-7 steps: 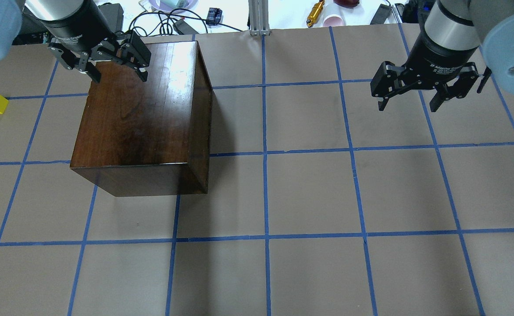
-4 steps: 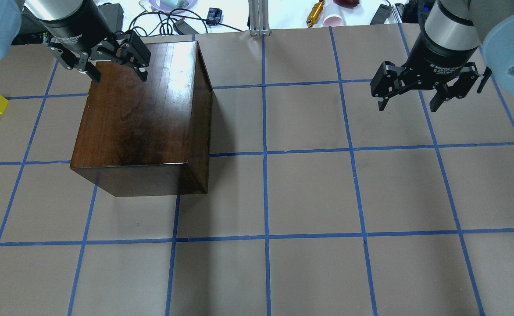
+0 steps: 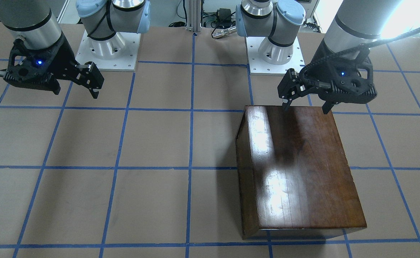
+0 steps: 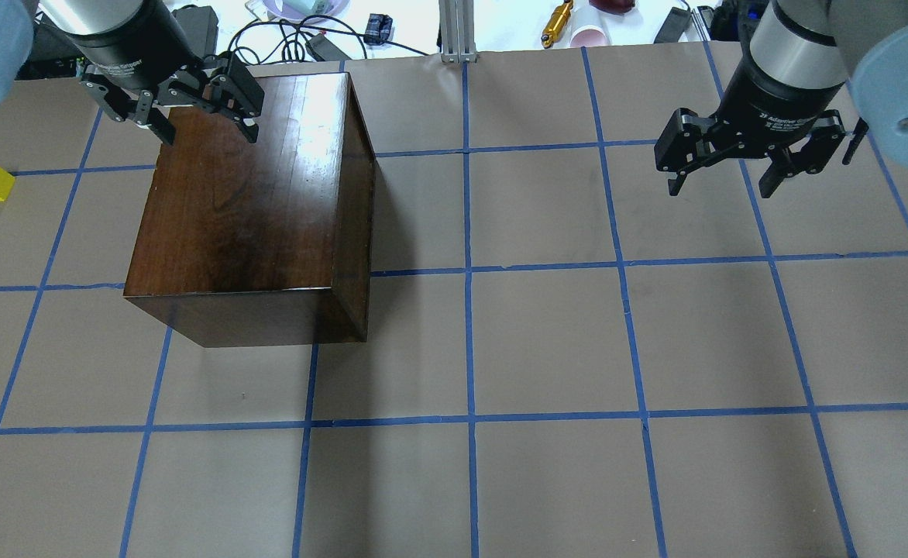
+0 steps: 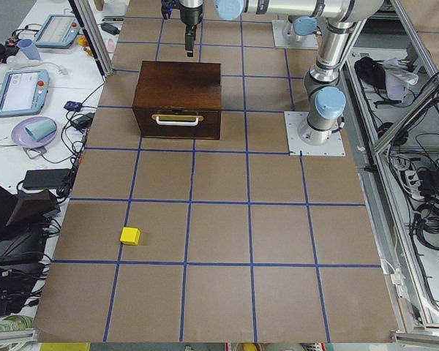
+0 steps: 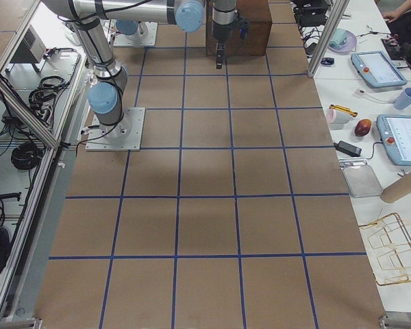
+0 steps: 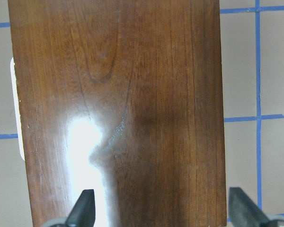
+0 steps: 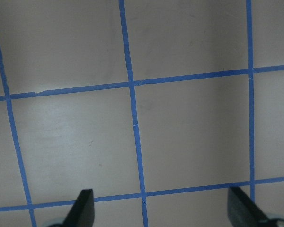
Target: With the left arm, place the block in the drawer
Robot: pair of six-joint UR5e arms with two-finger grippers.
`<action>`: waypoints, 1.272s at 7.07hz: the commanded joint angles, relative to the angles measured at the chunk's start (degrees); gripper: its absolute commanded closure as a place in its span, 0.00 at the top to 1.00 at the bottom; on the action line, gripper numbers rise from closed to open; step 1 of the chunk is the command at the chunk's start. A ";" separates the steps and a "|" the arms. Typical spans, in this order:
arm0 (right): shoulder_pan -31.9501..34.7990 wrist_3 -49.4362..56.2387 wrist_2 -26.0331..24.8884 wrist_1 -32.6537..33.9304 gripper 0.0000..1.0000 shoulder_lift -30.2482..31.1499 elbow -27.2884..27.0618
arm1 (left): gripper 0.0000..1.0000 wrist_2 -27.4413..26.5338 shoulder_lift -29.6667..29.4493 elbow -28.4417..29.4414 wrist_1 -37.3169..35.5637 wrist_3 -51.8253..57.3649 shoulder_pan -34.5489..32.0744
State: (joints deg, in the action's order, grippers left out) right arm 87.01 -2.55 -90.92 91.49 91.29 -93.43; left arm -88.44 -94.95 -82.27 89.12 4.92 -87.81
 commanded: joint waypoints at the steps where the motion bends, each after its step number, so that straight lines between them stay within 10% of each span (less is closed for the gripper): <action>1: 0.00 0.00 0.04 0.00 1.00 0.03 0.00 | 1.00 -0.06 0.12 0.00 0.00 0.00 0.01; 9: 0.00 0.00 0.04 0.00 1.00 0.03 0.00 | 1.00 0.20 -1.20 0.53 -0.53 0.44 3.52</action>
State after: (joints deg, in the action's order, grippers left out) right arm 87.01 -2.55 -90.88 91.49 91.32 -93.43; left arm -88.15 -95.61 -81.80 88.74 5.09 -85.45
